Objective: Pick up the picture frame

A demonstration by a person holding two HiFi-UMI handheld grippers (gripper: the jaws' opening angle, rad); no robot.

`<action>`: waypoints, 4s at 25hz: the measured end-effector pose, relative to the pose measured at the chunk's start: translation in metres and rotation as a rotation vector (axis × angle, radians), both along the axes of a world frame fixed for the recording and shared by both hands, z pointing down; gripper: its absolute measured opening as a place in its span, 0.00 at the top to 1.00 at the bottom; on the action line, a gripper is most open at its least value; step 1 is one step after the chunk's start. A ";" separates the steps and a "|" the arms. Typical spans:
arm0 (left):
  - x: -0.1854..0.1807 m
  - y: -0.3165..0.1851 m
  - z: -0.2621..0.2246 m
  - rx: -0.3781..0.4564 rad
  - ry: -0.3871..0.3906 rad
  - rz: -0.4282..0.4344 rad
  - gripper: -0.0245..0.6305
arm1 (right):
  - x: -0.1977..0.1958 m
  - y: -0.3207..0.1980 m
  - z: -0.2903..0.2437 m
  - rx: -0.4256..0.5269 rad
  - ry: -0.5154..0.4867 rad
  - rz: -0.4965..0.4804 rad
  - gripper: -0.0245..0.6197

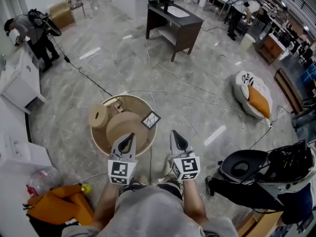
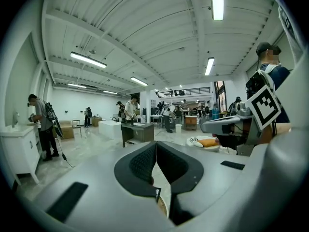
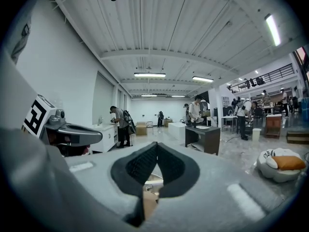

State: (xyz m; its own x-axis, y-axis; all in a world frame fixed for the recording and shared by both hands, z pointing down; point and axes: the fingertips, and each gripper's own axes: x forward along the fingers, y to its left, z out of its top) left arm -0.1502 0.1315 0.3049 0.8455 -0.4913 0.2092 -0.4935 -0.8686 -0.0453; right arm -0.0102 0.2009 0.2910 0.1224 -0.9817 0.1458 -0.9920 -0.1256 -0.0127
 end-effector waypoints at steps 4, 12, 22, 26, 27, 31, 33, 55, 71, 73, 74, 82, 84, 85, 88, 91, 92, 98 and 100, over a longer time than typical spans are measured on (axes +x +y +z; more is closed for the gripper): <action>0.018 -0.019 0.006 -0.004 -0.002 -0.023 0.93 | 0.021 -0.023 0.009 -0.005 -0.006 -0.020 0.96; 0.072 -0.086 0.014 -0.020 -0.014 -0.146 0.93 | 0.089 -0.111 0.017 -0.013 -0.043 -0.127 0.96; 0.116 -0.170 0.058 -0.119 -0.043 -0.336 0.93 | 0.148 -0.220 0.067 -0.116 -0.091 -0.294 0.96; 0.130 -0.195 0.094 -0.169 -0.074 -0.388 0.93 | 0.165 -0.253 0.109 -0.186 -0.099 -0.352 0.96; 0.133 -0.201 0.105 -0.180 -0.077 -0.399 0.93 | 0.168 -0.261 0.121 -0.202 -0.101 -0.362 0.96; 0.139 -0.223 0.161 -0.251 -0.097 -0.440 0.93 | 0.180 -0.292 0.181 -0.270 -0.126 -0.392 0.96; 0.140 -0.231 0.191 -0.291 -0.113 -0.455 0.93 | 0.185 -0.303 0.212 -0.308 -0.142 -0.397 0.96; 0.150 -0.223 0.471 -0.564 -0.202 -0.478 0.93 | 0.186 -0.296 0.496 -0.588 -0.177 -0.456 0.96; 0.163 -0.205 0.531 -0.606 -0.232 -0.452 0.93 | 0.185 -0.289 0.589 -0.712 -0.242 -0.480 0.89; 0.166 -0.205 0.531 -0.608 -0.233 -0.449 0.93 | 0.184 -0.291 0.597 -0.735 -0.264 -0.494 0.80; 0.167 -0.204 0.532 -0.610 -0.234 -0.447 0.93 | 0.185 -0.293 0.601 -0.741 -0.266 -0.496 0.80; 0.174 -0.201 0.540 -0.627 -0.236 -0.437 0.93 | 0.181 -0.301 0.639 -0.813 -0.386 -0.514 0.56; 0.174 -0.201 0.542 -0.634 -0.236 -0.441 0.93 | 0.178 -0.304 0.648 -0.824 -0.420 -0.517 0.52; 0.174 -0.200 0.543 -0.638 -0.235 -0.443 0.93 | 0.176 -0.305 0.653 -0.833 -0.442 -0.518 0.50; 0.174 -0.199 0.547 -0.644 -0.237 -0.448 0.93 | 0.172 -0.308 0.664 -0.855 -0.483 -0.525 0.45; 0.174 -0.199 0.551 -0.651 -0.237 -0.453 0.93 | 0.169 -0.309 0.671 -0.863 -0.494 -0.536 0.45; 0.174 -0.198 0.552 -0.652 -0.239 -0.454 0.93 | 0.168 -0.309 0.673 -0.866 -0.497 -0.538 0.45; 0.175 -0.198 0.555 -0.647 -0.254 -0.454 0.93 | 0.165 -0.306 0.679 -0.885 -0.507 -0.552 0.45; 0.174 -0.198 0.555 -0.647 -0.258 -0.454 0.93 | 0.165 -0.305 0.680 -0.893 -0.515 -0.547 0.45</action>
State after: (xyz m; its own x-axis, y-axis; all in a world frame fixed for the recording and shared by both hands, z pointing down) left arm 0.0239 -0.0661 0.8598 0.4811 -0.4891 0.7276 -0.8445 -0.4812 0.2350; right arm 0.1545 -0.1045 0.9709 -0.5601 -0.4086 0.7207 -0.8200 0.1492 -0.5526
